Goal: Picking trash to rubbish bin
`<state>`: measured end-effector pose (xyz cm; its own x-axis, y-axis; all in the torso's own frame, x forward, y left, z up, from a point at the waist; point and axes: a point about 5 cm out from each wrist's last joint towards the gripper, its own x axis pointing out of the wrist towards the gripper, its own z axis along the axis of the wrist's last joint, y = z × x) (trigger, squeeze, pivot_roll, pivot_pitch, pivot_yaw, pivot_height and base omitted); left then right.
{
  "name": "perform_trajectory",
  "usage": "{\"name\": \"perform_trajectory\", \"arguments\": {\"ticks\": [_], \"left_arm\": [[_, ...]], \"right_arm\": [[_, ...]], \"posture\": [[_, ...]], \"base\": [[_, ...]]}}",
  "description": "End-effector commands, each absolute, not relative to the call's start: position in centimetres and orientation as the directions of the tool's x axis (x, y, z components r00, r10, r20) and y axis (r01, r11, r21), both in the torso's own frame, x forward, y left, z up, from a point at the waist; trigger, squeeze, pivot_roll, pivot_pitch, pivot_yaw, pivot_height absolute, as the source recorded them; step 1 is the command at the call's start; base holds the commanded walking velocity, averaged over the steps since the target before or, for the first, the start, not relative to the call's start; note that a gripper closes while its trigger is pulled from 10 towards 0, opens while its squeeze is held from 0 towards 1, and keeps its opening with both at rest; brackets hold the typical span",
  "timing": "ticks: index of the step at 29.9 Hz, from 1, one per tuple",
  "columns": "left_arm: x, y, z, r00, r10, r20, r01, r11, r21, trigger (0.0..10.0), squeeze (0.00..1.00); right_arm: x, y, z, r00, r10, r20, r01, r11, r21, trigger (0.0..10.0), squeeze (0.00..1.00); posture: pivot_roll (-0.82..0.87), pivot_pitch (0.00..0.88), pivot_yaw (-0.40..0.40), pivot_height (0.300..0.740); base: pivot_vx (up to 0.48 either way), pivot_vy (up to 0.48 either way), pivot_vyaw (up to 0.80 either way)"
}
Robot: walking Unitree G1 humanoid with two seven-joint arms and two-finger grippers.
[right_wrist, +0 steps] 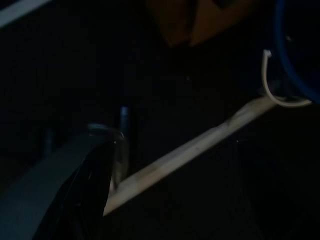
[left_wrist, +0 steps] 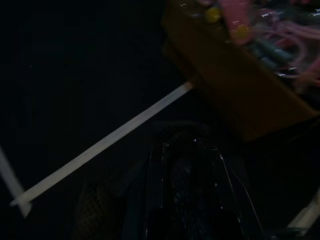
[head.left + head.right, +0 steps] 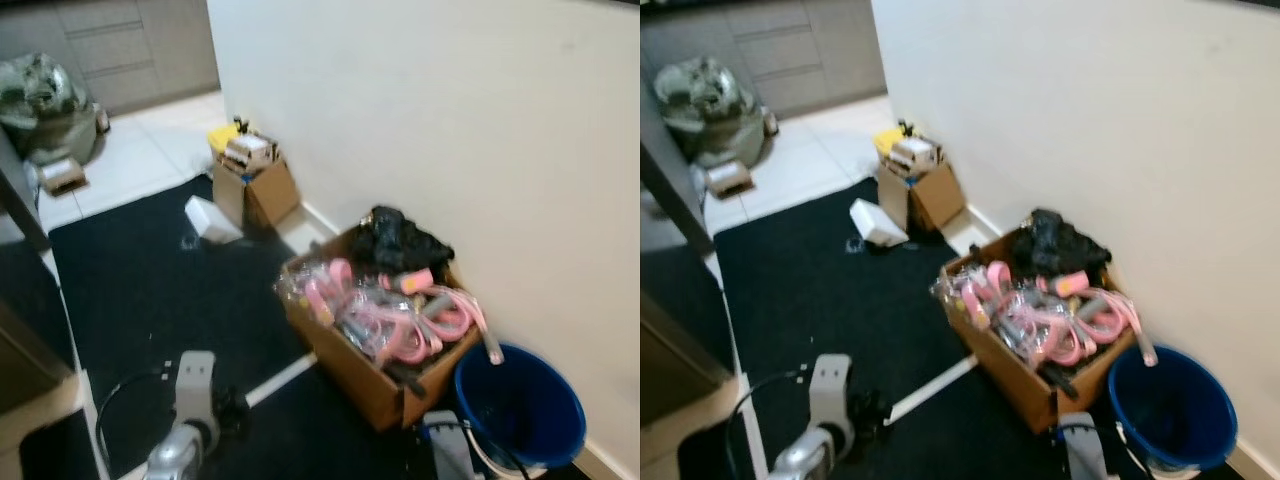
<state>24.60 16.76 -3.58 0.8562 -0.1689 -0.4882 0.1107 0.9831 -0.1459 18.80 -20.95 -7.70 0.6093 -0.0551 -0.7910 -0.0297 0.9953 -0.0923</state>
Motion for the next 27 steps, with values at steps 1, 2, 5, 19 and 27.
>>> {"name": "perform_trajectory", "arguments": {"ticks": [1,2,5,19,27], "left_arm": [[23.87,16.87,-4.18,0.84,-0.163,-0.517,0.102,0.984,-0.143,10.0,0.0],[23.88,16.86,-4.17,0.84,-0.163,-0.517,0.102,0.984,-0.144,10.0,0.0],[23.98,16.79,-4.12,0.842,-0.163,-0.515,0.101,0.984,-0.147,10.0,0.0],[23.53,16.52,-4.39,0.838,-0.17,-0.518,0.102,0.982,-0.157,10.0,0.0],[23.19,16.48,-4.59,0.837,-0.17,-0.521,0.099,0.982,-0.161,10.0,0.0]], "right_arm": [[17.82,-20.85,-8.22,0.582,-0.053,-0.812,-0.034,0.995,-0.09,10.0,0.0],[17.83,-20.89,-8.21,0.582,-0.057,-0.811,-0.027,0.996,-0.089,10.0,0.0],[17.86,-20.98,-8.18,0.583,-0.064,-0.81,-0.014,0.996,-0.089,10.0,0.0],[17.83,-20.32,-8.3,0.577,-0.021,-0.817,-0.077,0.994,-0.08,10.0,0.0],[17.75,-20.19,-8.34,0.575,-0.01,-0.818,-0.091,0.993,-0.076,10.0,0.0]], "posture": [[-0.1,0.063,0.029,0.74],[-0.1,0.064,0.029,0.74],[-0.1,0.068,0.031,0.74],[-0.09,0.076,0.033,0.74],[-0.08,0.076,0.031,0.74]], "base": [[0.0,0.0,0.0],[0.0,0.0,0.0],[0.0,0.0,0.0],[0.0,0.0,0.53],[0.0,0.0,0.8]]}}
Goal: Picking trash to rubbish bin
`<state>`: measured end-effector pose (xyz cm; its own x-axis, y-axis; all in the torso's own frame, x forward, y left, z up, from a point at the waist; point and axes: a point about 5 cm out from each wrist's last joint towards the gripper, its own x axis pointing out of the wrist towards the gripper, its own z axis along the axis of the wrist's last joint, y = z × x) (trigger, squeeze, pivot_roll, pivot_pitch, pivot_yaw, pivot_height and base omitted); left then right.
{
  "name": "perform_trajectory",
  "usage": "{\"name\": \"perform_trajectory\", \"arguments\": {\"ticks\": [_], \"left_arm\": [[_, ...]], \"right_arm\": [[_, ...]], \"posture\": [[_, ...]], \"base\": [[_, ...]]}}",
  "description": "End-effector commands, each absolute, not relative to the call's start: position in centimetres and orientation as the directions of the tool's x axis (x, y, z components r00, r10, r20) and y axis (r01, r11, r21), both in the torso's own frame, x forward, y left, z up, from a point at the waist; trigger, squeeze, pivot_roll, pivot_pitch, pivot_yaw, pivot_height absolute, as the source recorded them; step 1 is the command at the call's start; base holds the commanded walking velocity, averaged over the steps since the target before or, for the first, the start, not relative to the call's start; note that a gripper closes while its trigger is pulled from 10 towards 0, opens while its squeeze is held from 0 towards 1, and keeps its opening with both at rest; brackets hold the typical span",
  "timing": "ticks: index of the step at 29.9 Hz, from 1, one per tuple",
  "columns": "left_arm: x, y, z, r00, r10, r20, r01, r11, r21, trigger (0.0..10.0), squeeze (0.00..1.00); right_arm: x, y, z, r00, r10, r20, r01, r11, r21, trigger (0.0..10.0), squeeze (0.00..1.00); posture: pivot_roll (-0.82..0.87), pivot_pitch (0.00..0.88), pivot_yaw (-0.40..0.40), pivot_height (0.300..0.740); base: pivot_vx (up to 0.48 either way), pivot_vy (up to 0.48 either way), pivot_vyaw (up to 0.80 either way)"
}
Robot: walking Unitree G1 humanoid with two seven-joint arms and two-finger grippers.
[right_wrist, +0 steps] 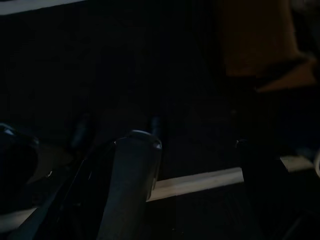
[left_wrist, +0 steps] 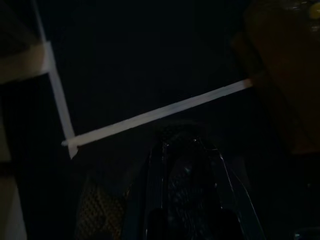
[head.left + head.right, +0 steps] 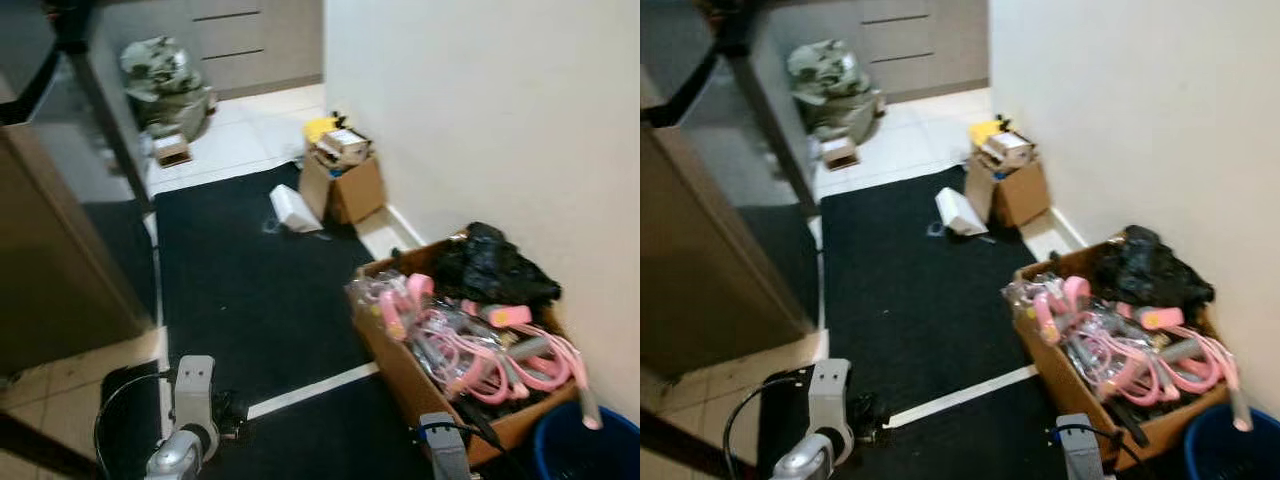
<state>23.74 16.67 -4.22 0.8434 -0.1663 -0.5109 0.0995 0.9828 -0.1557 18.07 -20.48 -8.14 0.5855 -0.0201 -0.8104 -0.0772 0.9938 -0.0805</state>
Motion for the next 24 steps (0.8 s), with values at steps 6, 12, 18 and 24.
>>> {"name": "perform_trajectory", "arguments": {"ticks": [6,12,18,24], "left_arm": [[23.0,16.61,-4.66,0.837,-0.169,-0.521,0.099,0.982,-0.16,10.0,0.0],[22.99,16.73,-4.64,0.837,-0.168,-0.52,0.101,0.983,-0.155,10.0,0.0],[22.91,17.03,-4.64,0.839,-0.162,-0.52,0.097,0.984,-0.15,10.0,0.0],[22.95,16.89,-4.61,0.84,-0.166,-0.517,0.1,0.983,-0.153,10.0,0.0]], "right_arm": [[17.77,-19.99,-8.35,0.577,0.004,-0.817,-0.107,0.992,-0.071,10.0,0.0],[17.83,-19.81,-8.35,0.577,0.009,-0.817,-0.115,0.991,-0.071,10.0,0.0],[17.74,-19.59,-8.44,0.573,0.013,-0.82,-0.123,0.99,-0.071,10.0,0.0],[17.74,-19.61,-8.43,0.573,0.012,-0.819,-0.124,0.99,-0.072,10.0,0.0]], "posture": [[-0.07,0.083,0.033,0.74],[-0.07,0.081,0.032,0.74],[-0.07,0.083,0.033,0.74],[-0.07,0.085,0.035,0.74]], "base": [[0.0,0.0,0.8],[0.0,0.0,0.8],[0.0,0.0,0.8],[0.0,0.0,0.8]]}}
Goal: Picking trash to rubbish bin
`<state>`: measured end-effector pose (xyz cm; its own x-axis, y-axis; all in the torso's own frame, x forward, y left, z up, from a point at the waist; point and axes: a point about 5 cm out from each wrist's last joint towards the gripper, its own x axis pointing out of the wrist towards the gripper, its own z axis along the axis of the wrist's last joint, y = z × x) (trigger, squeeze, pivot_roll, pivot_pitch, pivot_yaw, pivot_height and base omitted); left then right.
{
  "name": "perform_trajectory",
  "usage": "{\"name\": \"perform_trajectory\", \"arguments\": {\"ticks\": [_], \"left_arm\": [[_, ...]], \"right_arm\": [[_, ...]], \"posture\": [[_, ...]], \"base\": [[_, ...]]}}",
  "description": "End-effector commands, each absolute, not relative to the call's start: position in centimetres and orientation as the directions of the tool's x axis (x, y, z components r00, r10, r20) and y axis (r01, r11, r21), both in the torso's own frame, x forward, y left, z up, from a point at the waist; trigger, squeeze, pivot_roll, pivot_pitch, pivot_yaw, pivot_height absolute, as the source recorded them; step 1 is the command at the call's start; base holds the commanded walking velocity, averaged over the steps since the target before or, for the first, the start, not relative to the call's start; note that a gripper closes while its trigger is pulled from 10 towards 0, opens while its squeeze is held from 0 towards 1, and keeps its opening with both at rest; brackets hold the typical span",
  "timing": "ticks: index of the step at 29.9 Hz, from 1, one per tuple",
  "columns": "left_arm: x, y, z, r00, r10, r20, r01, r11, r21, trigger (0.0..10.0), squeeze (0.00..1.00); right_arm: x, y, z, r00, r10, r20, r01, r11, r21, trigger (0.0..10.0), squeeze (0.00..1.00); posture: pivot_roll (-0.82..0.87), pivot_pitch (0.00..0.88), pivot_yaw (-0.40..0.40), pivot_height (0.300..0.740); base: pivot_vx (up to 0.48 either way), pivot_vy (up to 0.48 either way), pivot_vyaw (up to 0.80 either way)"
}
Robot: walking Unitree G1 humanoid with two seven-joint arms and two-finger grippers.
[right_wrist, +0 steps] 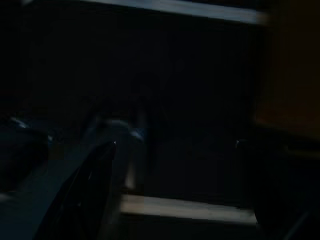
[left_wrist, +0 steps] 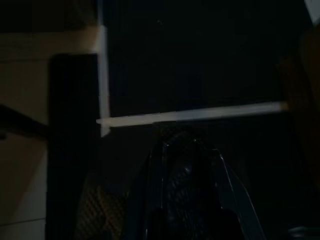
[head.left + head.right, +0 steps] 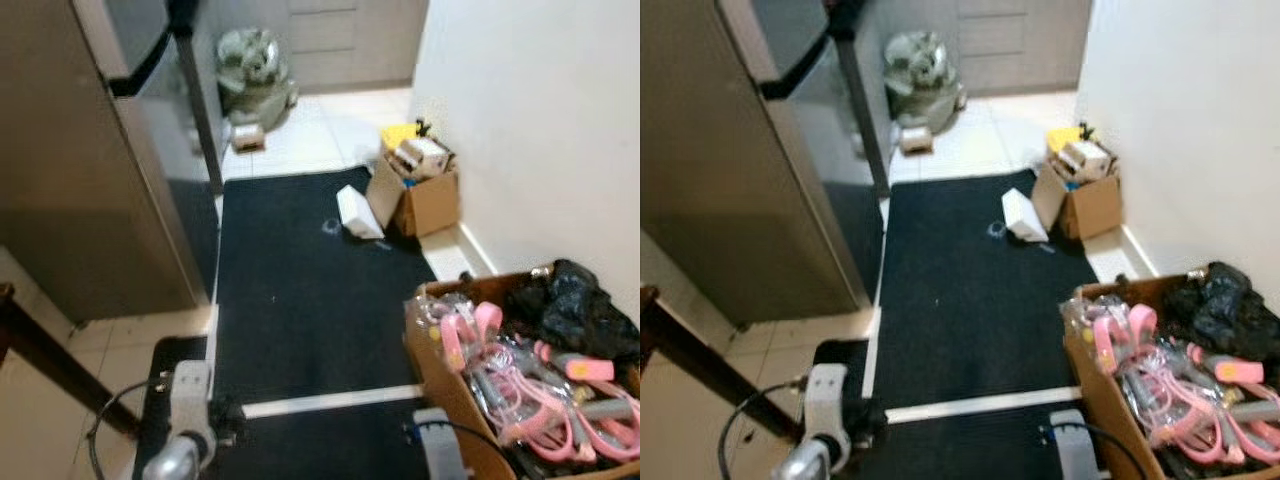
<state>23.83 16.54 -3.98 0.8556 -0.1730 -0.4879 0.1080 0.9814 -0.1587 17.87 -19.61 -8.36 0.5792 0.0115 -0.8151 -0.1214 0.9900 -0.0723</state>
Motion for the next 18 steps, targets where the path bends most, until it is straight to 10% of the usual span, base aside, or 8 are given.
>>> {"name": "perform_trajectory", "arguments": {"ticks": [1,18], "left_arm": [[22.96,16.85,-4.61,0.84,-0.167,-0.516,0.101,0.983,-0.154,10.0,0.0],[22.65,16.93,-4.77,0.834,-0.172,-0.524,0.107,0.983,-0.152,10.0,0.0]], "right_arm": [[17.74,-19.61,-8.43,0.574,0.012,-0.819,-0.125,0.99,-0.072,10.0,0.0],[17.9,-19.64,-8.33,0.576,0.028,-0.817,-0.155,0.985,-0.076,10.0,0.0]], "posture": [[-0.07,0.087,0.035,0.74],[-0.06,0.096,0.034,0.74]], "base": [[0.0,0.0,0.8],[0.0,0.0,0.8]]}}
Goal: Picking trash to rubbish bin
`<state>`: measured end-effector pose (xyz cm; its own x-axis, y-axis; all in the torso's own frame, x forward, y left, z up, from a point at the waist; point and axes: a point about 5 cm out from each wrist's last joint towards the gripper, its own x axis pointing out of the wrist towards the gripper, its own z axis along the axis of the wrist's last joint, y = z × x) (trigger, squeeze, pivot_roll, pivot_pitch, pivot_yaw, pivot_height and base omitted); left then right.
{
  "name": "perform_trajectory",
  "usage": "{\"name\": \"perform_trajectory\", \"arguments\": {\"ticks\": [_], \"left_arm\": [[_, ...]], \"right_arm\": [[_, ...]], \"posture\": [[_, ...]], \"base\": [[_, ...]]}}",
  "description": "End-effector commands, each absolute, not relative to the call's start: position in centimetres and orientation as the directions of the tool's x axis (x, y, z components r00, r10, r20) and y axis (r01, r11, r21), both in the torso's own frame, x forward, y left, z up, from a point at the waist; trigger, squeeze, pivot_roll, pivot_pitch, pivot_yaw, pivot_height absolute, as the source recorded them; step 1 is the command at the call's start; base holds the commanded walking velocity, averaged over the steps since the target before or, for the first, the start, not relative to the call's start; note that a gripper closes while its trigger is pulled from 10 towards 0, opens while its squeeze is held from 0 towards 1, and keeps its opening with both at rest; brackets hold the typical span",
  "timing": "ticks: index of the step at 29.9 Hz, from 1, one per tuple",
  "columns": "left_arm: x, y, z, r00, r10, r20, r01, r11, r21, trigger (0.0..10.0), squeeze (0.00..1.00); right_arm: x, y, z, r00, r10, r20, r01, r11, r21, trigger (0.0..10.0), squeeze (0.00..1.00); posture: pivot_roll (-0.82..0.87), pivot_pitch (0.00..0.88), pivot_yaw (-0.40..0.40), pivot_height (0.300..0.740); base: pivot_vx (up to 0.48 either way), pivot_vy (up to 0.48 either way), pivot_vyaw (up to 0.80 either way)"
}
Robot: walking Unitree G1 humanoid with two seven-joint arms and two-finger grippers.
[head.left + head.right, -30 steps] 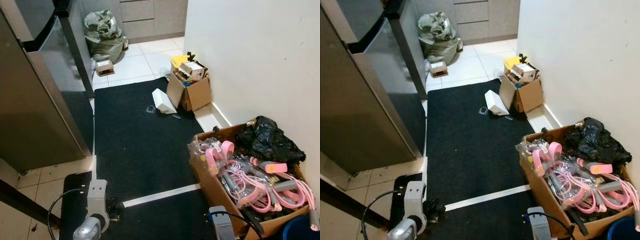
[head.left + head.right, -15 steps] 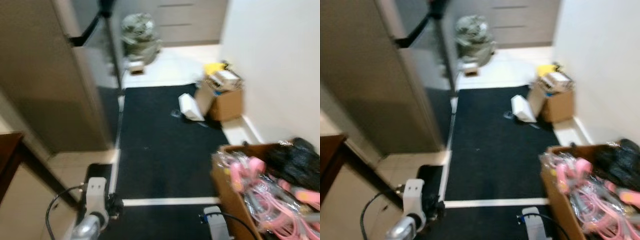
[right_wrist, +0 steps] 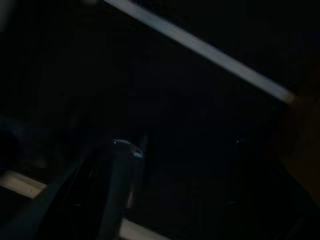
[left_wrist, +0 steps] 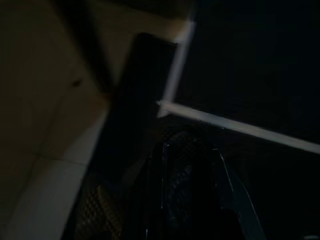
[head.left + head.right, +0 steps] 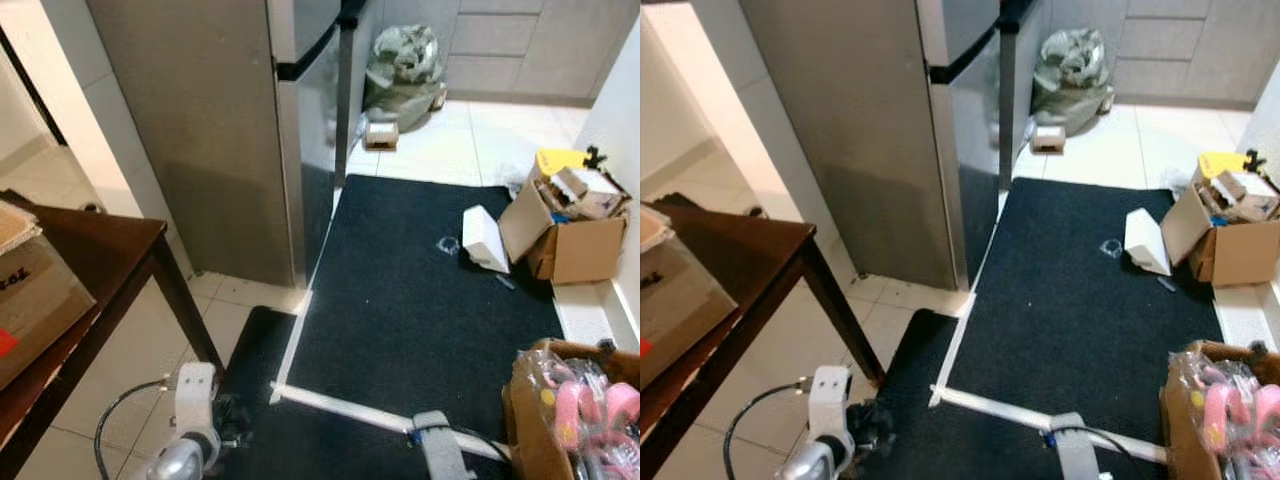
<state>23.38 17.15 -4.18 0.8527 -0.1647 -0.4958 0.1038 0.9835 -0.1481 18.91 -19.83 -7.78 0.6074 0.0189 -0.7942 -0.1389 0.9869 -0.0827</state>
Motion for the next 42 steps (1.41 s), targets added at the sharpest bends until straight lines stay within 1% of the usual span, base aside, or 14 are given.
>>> {"name": "perform_trajectory", "arguments": {"ticks": [1,6,11,14,22,30,35,42], "left_arm": [[22.5,16.9,-4.9,0.828,-0.177,-0.532,0.115,0.982,-0.148,10.0,0.0],[22.0,17.0,-5.3,0.813,-0.176,-0.555,0.118,0.983,-0.139,10.0,0.0],[19.6,18.3,-6.8,0.757,-0.126,-0.641,0.072,0.991,-0.111,10.0,0.0],[19.2,18.6,-6.9,0.756,-0.112,-0.645,0.049,0.992,-0.116,10.0,0.0],[19.1,18.6,-6.9,0.759,-0.105,-0.642,0.038,0.992,-0.118,10.0,0.0],[19.4,18.8,-6.8,0.769,-0.088,-0.633,0.016,0.993,-0.118,10.0,0.0],[19.8,18.9,-6.5,0.786,-0.064,-0.615,-0.023,0.991,-0.133,10.0,0.0],[20.1,19.0,-6.3,0.792,-0.059,-0.607,-0.028,0.991,-0.134,10.0,0.0]], "right_arm": [[17.9,-19.6,-8.3,0.574,0.033,-0.818,-0.168,0.983,-0.078,10.0,0.0],[17.9,-19.6,-8.3,0.569,0.035,-0.821,-0.185,0.979,-0.086,10.0,0.0],[17.7,-19.7,-8.5,0.556,0.029,-0.831,-0.196,0.976,-0.098,10.0,0.0],[17.5,-19.7,-8.5,0.553,0.031,-0.833,-0.2,0.975,-0.096,10.0,0.0],[17.5,-19.5,-8.5,0.553,0.044,-0.832,-0.22,0.971,-0.095,10.0,0.0],[18.0,-19.1,-8.3,0.57,0.055,-0.82,-0.23,0.969,-0.095,10.0,0.0],[18.4,-19.1,-8.2,0.579,0.056,-0.813,-0.23,0.968,-0.097,10.0,0.0],[18.6,-19.1,-8.0,0.587,0.057,-0.807,-0.232,0.968,-0.1,10.0,0.0]], "posture": [[-0.06,0.096,0.033,0.74],[-0.06,0.096,0.033,0.74],[-0.06,0.099,0.036,0.74],[-0.06,0.101,0.035,0.74],[-0.05,0.104,0.032,0.74],[-0.05,0.105,0.034,0.74],[-0.05,0.104,0.034,0.74],[-0.06,0.091,0.031,0.74]], "base": [[0.0,0.0,0.8],[0.0,0.0,0.8],[0.0,0.0,0.8],[0.0,0.0,0.8],[0.0,0.0,0.8],[0.0,0.0,0.8],[0.0,0.0,0.8],[0.0,0.0,0.8]]}}
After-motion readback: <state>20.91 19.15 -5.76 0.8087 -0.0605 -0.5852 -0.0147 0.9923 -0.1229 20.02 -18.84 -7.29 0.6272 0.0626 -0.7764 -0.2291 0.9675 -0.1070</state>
